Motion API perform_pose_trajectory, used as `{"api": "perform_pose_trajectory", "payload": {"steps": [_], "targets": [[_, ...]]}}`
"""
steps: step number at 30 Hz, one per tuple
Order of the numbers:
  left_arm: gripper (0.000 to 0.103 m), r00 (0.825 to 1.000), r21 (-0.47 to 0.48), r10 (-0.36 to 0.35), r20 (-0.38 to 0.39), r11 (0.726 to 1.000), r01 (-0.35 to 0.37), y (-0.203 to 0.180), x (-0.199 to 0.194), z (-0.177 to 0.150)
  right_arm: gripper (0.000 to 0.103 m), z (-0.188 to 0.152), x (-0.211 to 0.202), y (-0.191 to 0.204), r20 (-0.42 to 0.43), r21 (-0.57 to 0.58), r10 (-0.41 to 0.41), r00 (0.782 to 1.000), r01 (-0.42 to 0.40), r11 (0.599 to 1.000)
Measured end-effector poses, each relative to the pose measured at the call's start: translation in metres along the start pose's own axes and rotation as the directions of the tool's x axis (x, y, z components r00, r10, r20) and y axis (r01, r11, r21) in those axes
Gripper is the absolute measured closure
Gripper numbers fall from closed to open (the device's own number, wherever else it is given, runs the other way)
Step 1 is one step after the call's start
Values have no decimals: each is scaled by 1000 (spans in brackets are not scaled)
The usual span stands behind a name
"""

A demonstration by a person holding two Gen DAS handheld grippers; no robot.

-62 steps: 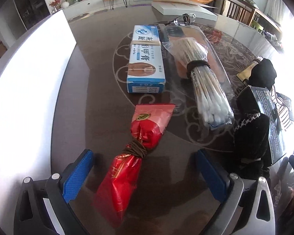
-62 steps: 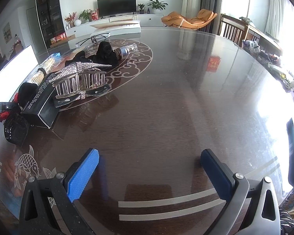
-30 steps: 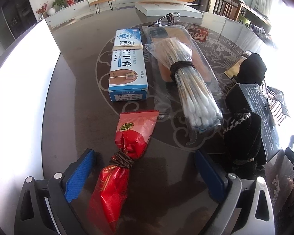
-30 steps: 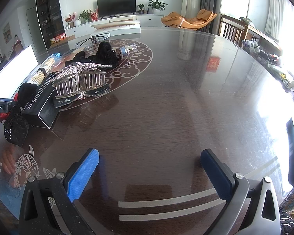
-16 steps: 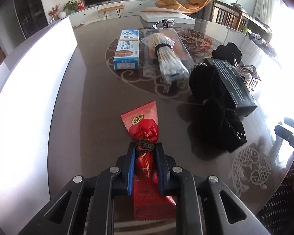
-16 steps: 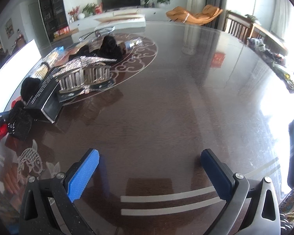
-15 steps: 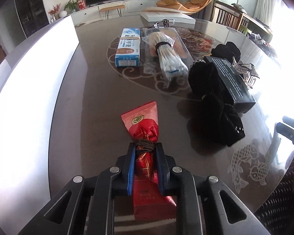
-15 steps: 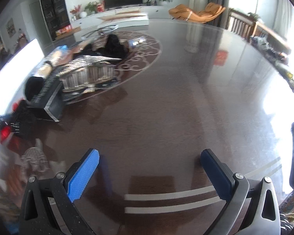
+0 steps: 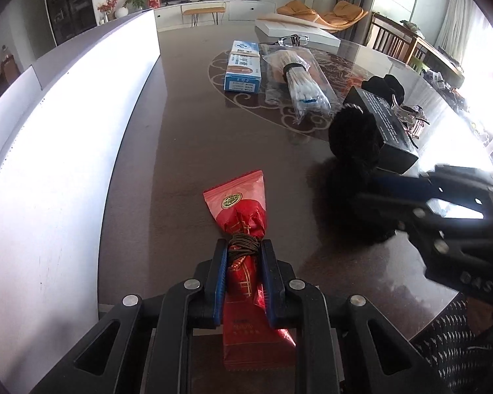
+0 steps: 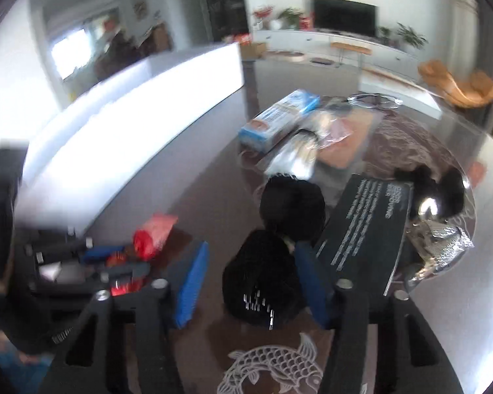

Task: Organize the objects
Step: 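Grasp the red packet with the left tool while the right tool grasps a black knit item, then carry both items into the cardboard-floored bin and open both tools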

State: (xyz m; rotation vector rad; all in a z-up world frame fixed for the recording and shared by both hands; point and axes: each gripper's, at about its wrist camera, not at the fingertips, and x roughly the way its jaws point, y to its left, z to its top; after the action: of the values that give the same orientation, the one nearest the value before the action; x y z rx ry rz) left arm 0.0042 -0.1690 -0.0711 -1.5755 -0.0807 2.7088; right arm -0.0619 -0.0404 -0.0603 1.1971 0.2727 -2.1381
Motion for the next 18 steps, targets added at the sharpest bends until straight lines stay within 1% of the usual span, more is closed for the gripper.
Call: {"api": "perform_pose_trajectory", "payload": {"steps": [1, 2, 6, 7, 8, 9, 10, 11, 13, 15, 16, 17, 18], "targets": [[85, 1000, 0, -3, 2, 1000, 3, 0, 0, -1, 74, -7, -4, 1, -12, 15, 35, 999, -34, 999], [85, 1000, -1, -5, 6, 1000, 5, 1, -1, -1, 74, -15, -12, 0, -15, 27, 53, 998, -52, 998], [85, 1000, -11, -7, 21, 1000, 8, 1, -2, -3, 74, -31, -38, -15, -46, 104, 62, 997, -57, 993], [85, 1000, -15, -9, 25, 1000, 9, 1, -3, -4, 68, -32, -43, -21, -54, 130, 67, 996, -60, 990], [85, 1000, -22, -13, 28, 1000, 14, 2, -3, -4, 51, -33, -45, -25, -62, 146, 73, 995, -63, 987], [85, 999, -29, -19, 31, 999, 20, 3, -3, -5, 42, -29, -41, -28, -72, 157, 68, 995, -56, 986], [85, 999, -38, -27, 32, 999, 28, 5, -3, -5, 27, -26, -39, -30, -82, 160, 52, 995, -38, 986], [85, 999, -44, -34, 33, 998, 35, 6, -4, -5, 26, -23, -34, -29, -100, 155, 23, 995, -7, 988], [85, 999, -44, -43, 33, 998, 45, 7, -5, -6, 26, -19, -24, -21, -126, 125, 14, 992, 2, 992], [85, 998, -46, -54, 38, 997, 56, 9, -6, -7, 29, -19, -7, -9, -157, 88, 45, 987, -31, 996], [85, 997, -48, -58, 41, 997, 60, 10, -8, -8, 44, -20, 1, -2, -168, 49, 50, 985, -43, 998], [85, 997, -54, -65, 49, 996, 67, 11, -10, -9, 63, -22, 5, 3, -176, 17, 23, 984, -20, 1000], [85, 996, -64, -72, 57, 995, 76, 13, -14, -8, 65, -24, 4, 5, -161, -3, -8, 987, 7, 1000]]}}
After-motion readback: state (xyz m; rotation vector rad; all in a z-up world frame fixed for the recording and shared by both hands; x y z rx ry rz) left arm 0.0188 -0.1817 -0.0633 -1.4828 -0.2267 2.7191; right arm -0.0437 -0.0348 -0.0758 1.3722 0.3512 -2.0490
